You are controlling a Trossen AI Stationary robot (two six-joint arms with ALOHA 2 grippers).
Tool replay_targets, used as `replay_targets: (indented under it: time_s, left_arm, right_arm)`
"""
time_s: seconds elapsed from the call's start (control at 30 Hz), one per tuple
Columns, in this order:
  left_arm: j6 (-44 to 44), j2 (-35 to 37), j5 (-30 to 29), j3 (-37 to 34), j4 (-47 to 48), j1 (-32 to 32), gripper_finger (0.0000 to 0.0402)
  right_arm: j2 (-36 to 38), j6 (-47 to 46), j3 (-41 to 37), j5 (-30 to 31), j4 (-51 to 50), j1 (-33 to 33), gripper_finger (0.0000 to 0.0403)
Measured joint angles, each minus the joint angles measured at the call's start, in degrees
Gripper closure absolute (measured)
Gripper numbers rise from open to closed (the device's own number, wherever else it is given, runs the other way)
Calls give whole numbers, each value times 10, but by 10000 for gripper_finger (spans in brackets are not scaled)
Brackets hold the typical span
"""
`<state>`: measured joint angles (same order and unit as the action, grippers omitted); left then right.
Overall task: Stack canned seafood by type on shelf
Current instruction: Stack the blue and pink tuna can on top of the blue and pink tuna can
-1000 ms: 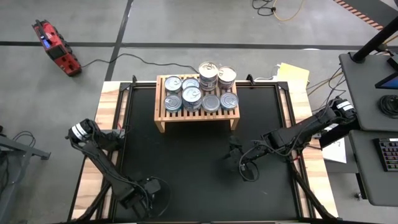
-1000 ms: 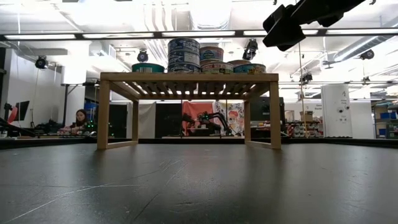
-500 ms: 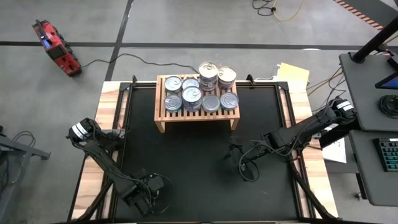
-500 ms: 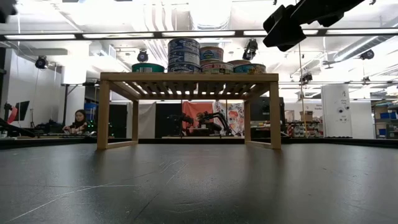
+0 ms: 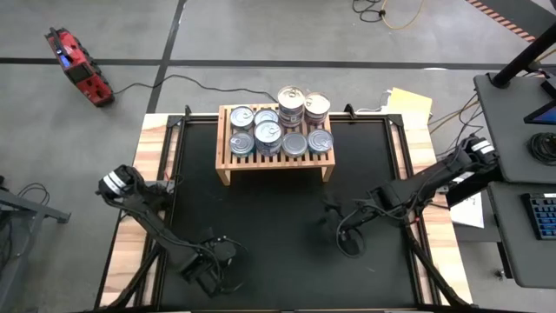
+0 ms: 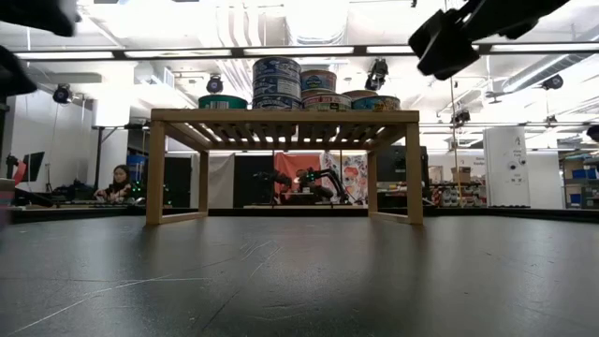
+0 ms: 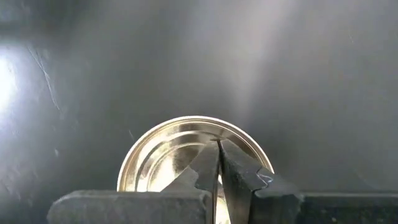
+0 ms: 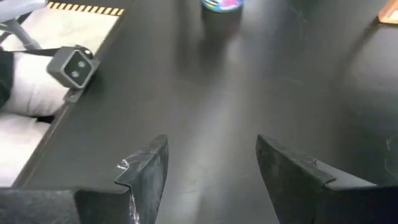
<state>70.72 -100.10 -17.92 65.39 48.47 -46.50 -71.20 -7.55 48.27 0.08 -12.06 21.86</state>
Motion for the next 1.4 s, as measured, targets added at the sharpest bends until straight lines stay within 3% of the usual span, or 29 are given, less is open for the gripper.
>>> replay_targets:
  time_s: [0.23, 0.5, 0.77, 0.93, 1.27, 1.4]
  left_arm:
    - [-74, -17, -29, 2, -25, 35, 401]
    - [-166, -26, -118, 0, -103, 60, 401]
    - [-208, -22, -164, 2, -133, 73, 401]
    - [-210, 4, -146, 20, -107, 57, 401]
    - [-103, 6, -32, 126, 175, -6, 402]
    - [-83, 7, -18, 113, 193, -29, 402]
  right_arm:
    - [31, -11, 0, 15, -15, 29, 179]
    - [52, -29, 0, 41, -28, 46, 179]
    - [47, -20, 0, 47, -26, 45, 178]
    - [35, -19, 0, 92, -1, 45, 183]
    - [-13, -20, 0, 106, 24, 44, 185]
    - [-22, -24, 0, 106, 23, 44, 190]
